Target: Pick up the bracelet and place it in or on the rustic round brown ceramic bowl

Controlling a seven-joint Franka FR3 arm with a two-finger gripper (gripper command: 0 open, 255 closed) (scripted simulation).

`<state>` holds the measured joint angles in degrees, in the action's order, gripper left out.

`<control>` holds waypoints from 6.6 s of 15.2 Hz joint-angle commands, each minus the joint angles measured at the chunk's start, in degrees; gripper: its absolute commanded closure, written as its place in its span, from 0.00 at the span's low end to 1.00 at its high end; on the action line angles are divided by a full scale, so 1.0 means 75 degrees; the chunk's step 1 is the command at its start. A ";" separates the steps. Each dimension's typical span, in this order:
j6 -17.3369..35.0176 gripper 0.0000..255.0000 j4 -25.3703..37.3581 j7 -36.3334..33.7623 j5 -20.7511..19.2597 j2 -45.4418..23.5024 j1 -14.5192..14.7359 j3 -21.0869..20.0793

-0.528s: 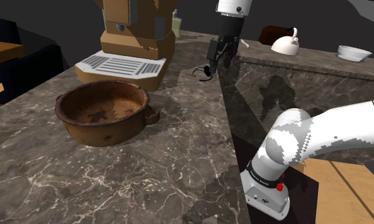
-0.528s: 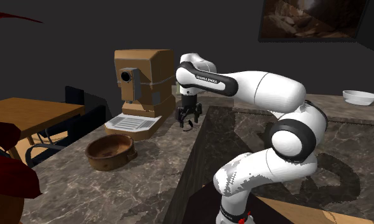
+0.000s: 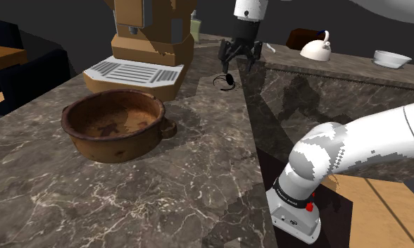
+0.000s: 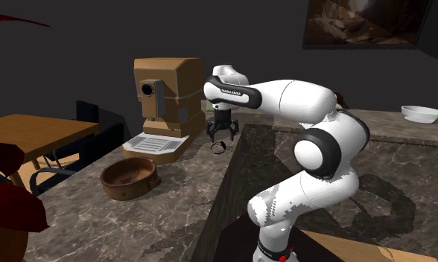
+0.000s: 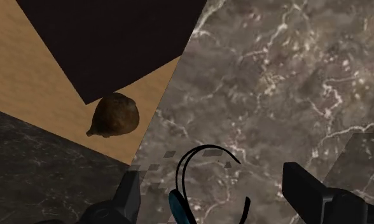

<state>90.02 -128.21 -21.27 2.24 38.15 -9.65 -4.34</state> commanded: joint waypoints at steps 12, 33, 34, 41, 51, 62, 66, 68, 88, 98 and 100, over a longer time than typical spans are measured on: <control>0.0947 0.00 -0.0695 -0.0742 -0.0100 -0.0163 -0.0393 -0.0027; 0.0358 1.00 -0.0002 -0.0738 -0.0117 -0.0266 -0.0404 -0.0012; 0.0260 1.00 0.0117 -0.0738 -0.0120 -0.0288 -0.0407 -0.0009; -0.0418 1.00 0.0995 -0.0736 -0.0140 -0.0488 -0.0421 0.0004; -0.1393 1.00 0.2382 -0.0739 -0.0168 -0.0899 -0.0442 0.0012; -0.1974 1.00 0.3110 -0.1896 0.0282 -0.1013 -0.0185 -0.0876; -0.2039 1.00 0.3314 -0.2689 0.0578 -0.1099 -0.0029 -0.1496; -0.2062 1.00 0.3466 -0.3095 0.0711 -0.1194 0.0042 -0.1817; -0.2326 1.00 0.7242 -0.8298 -0.0359 -0.4965 0.0818 -0.6249; -0.1251 1.00 0.5774 -0.8065 0.0108 -0.4353 0.0749 -0.6023; -0.1023 1.00 0.5444 -0.7982 0.0216 -0.4201 0.0734 -0.5961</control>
<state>81.51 -86.29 -81.40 3.55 6.23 -4.09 -49.23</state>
